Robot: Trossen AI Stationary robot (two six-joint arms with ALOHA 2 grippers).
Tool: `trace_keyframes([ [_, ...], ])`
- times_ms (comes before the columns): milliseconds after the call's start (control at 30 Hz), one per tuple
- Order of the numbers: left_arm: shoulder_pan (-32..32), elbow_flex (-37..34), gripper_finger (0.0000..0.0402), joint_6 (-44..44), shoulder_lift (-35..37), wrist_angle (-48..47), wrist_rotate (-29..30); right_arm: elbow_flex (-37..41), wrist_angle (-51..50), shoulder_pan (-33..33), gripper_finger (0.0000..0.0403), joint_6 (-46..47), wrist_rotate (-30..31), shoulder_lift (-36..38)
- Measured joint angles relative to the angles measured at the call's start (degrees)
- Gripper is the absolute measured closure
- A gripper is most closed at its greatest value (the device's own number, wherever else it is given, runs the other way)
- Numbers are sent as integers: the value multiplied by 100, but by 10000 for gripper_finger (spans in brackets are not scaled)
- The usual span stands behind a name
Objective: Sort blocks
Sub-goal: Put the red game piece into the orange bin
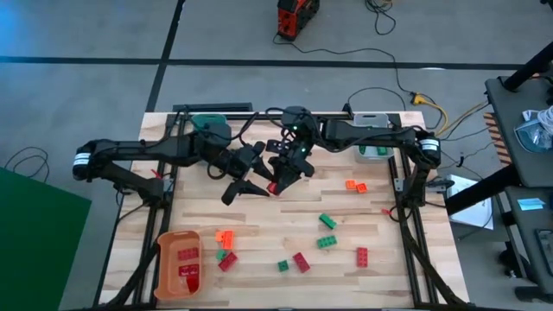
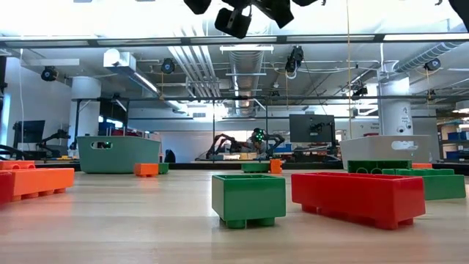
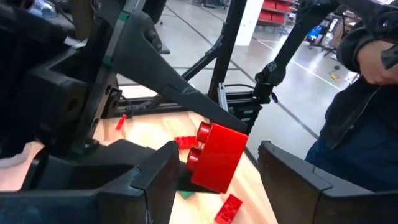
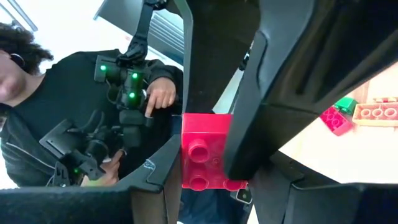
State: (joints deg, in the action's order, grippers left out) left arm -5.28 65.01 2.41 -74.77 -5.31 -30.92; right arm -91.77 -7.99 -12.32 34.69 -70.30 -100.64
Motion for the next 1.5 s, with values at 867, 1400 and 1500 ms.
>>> trace_keyframes([
  [867,-2,0,278,-486,-129,141,38,2,-8,0,270,4,-18,11],
  [1400,0,0,274,-212,-141,349,56,2,-8,1,270,51,-60,13],
  [1500,-2,-2,208,-140,-154,466,130,2,2,-4,270,52,-30,15],
])
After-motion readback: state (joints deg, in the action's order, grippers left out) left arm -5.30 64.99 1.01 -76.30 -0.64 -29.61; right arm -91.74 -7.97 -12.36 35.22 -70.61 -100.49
